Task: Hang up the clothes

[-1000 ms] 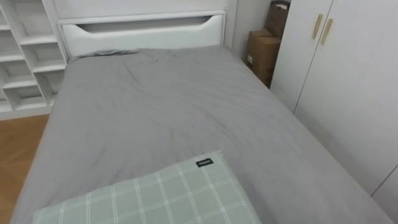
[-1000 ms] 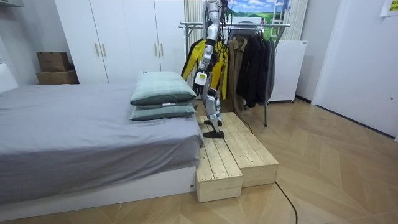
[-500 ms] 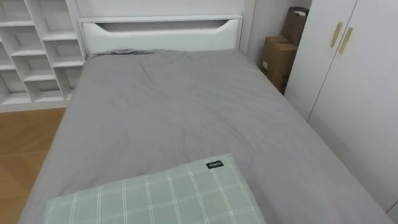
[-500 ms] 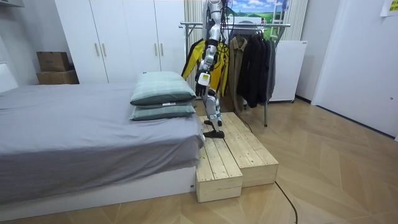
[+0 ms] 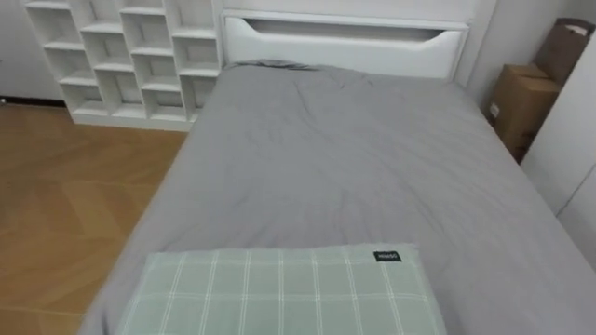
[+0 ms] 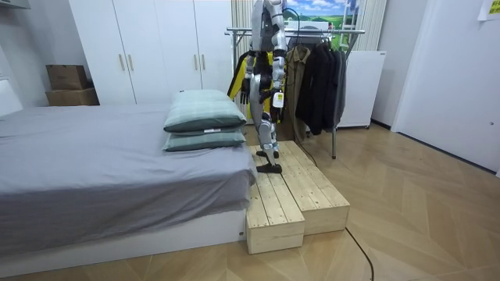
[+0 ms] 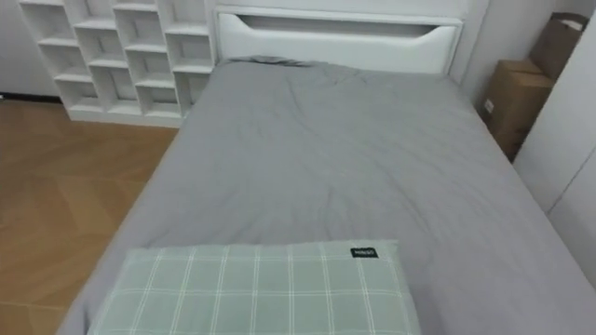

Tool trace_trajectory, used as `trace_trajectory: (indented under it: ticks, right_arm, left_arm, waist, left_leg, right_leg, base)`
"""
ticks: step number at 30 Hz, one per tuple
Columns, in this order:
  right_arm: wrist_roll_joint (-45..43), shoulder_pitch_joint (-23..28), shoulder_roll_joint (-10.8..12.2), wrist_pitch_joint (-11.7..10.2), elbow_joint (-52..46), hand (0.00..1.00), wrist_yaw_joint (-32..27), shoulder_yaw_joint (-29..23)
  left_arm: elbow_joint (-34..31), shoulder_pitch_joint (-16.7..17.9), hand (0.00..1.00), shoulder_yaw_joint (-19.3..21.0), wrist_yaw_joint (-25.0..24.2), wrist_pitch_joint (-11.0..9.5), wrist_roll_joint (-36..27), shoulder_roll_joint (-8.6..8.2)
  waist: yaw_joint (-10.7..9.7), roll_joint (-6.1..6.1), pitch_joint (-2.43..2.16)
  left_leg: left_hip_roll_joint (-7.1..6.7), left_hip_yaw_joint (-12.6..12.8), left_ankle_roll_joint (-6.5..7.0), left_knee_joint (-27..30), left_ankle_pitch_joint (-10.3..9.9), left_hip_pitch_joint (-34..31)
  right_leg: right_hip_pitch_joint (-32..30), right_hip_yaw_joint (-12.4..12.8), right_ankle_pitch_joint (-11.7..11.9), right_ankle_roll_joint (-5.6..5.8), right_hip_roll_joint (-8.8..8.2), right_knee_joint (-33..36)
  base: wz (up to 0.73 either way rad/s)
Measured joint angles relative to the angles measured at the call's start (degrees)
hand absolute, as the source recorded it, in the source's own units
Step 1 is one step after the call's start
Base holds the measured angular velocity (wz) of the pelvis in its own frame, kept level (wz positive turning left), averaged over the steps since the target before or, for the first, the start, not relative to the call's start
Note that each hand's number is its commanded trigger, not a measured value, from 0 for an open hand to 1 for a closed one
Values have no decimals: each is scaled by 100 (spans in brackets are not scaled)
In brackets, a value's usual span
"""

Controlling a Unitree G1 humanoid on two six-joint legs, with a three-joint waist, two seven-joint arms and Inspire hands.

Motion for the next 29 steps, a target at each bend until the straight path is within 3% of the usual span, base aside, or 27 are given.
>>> trace_trajectory:
  ticks: [3,8,13,18,29]
  right_arm:
    - [2,-38,1,0,0,0,3,16]
    - [4,-27,-6,-4,-16,0,51,57]
    - [-13,-20,-32,-61,-3,0,50,46]
    - [-126,-38,-22,-159,4,0,43,-5]
    - [-125,21,-23,-325,12,0,34,-10]
  left_arm:
    - [59,58,0,-50,-6,116,200,-49]
    - [54,73,0,-173,-90,291,710,-152]
    - [14,-28,0,-306,-77,307,966,-141]
    - [-90,-104,0,-333,-28,369,1249,-110]
    - [-212,-169,0,-544,-10,366,1893,-123]
  waist:
    - [32,24,42]
    - [30,65,65]
    - [-33,148,36]
    - [-285,182,16]
    - [-384,150,37]
  left_leg:
    - [-36,-101,-5,80,-5,-91]
    - [-76,-108,-14,250,-12,-197]
    - [-67,34,-10,262,-9,-218]
    - [-75,74,-6,259,-3,-199]
    - [-64,145,-5,225,-4,-167]
  right_leg:
    - [-3,-74,-5,8,-8,-1]
    - [-13,-79,-79,-19,-24,6]
    - [-14,-75,-92,-35,-45,20]
    - [-4,-12,-90,-33,-49,25]
    - [-5,38,-90,-32,-55,25]
  base:
    - [21]
    - [8]
    - [4]
    - [-3]
    - [-2]
